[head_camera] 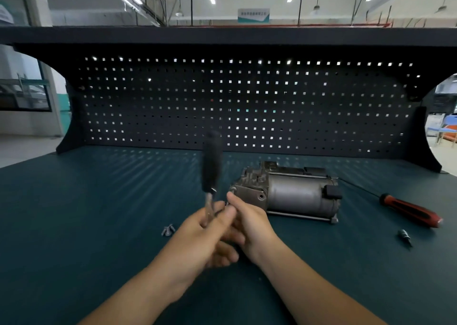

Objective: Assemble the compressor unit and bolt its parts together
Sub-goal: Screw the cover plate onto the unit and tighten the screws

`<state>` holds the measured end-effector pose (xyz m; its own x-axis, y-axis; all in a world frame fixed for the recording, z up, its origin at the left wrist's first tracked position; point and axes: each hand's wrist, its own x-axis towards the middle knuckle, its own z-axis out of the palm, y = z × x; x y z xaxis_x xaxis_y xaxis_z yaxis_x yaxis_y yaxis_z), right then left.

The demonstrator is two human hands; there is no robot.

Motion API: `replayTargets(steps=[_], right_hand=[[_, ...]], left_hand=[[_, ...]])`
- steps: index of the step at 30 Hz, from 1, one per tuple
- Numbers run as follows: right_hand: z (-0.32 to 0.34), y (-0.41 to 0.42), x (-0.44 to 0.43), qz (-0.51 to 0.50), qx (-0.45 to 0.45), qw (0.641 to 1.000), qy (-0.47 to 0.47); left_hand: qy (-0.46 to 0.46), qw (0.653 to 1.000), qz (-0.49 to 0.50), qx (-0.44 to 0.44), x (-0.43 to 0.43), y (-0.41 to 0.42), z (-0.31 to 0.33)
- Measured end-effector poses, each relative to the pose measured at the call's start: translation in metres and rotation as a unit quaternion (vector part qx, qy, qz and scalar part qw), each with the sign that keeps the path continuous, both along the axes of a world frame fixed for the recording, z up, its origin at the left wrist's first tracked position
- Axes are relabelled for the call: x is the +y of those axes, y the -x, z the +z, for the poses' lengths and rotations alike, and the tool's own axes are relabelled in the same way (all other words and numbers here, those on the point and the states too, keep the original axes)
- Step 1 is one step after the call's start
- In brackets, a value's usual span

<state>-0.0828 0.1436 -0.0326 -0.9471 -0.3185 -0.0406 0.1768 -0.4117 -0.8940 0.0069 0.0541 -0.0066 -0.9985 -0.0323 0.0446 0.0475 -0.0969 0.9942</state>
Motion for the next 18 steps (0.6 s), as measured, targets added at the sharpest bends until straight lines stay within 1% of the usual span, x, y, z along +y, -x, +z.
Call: replayTargets(steps=[1,2,3,5,7,8,9,10,11,12,13,14,15,16,17,18], right_hand=[[0.0,0.001,0.0,-0.005,0.003,1.0,-0.005],[0.0,0.0,0.001,-0.011,0.005,1.0,-0.011],[0.001,0.0,0.0,-0.012,0.007,1.0,-0.016],[0.0,0.001,0.0,-0.006,0.014,1.0,-0.02],[-0.001,0.001,-0.001,-0.002,0.022,0.999,-0.025],[-0.002,0.002,-0.001,-0.003,0.023,0.999,-0.026],[-0.002,0.002,-0.001,-0.006,0.02,0.999,-0.03],[-0.002,0.002,-0.003,-0.008,0.014,0.999,-0.035],[-0.002,0.002,-0.004,-0.011,0.008,0.999,-0.036],[-0.002,0.002,-0.006,-0.014,0.0,0.999,-0.033],[-0.002,0.002,-0.007,-0.02,-0.01,0.999,-0.025],[-0.002,0.002,-0.008,-0.025,-0.016,0.999,-0.02],[-0.002,0.002,-0.008,-0.027,-0.015,0.999,-0.023],[-0.002,0.002,-0.008,-0.028,-0.01,0.999,-0.032],[-0.003,0.002,-0.008,-0.031,-0.002,0.999,-0.04],[-0.003,0.002,-0.008,-0.035,0.006,0.998,-0.047]], left_hand=[[-0.096,0.995,-0.018,-0.035,0.0,-0.001,0.003],[-0.171,0.983,-0.031,-0.056,-0.002,-0.002,0.006],[-0.224,0.971,-0.042,-0.068,-0.002,-0.003,0.01],[-0.272,0.958,-0.052,-0.07,-0.003,-0.003,0.011],[-0.261,0.962,-0.045,-0.073,-0.005,-0.002,0.009],[-0.22,0.972,-0.03,-0.074,-0.006,-0.001,0.009],[-0.148,0.987,-0.01,-0.068,-0.006,-0.001,0.008],[-0.044,0.998,0.009,-0.048,-0.008,0.0,0.006],[0.078,0.996,0.031,-0.01,-0.009,0.002,0.003],[0.204,0.976,0.058,0.045,-0.012,0.004,-0.002],[0.333,0.935,0.078,0.096,-0.014,0.006,-0.007],[0.466,0.871,0.09,0.124,-0.015,0.007,-0.013],[0.56,0.811,0.102,0.135,-0.013,0.007,-0.02],[0.606,0.776,0.108,0.139,-0.01,0.008,-0.026],[0.613,0.77,0.112,0.137,-0.008,0.009,-0.028],[0.598,0.785,0.107,0.122,-0.007,0.01,-0.028]])
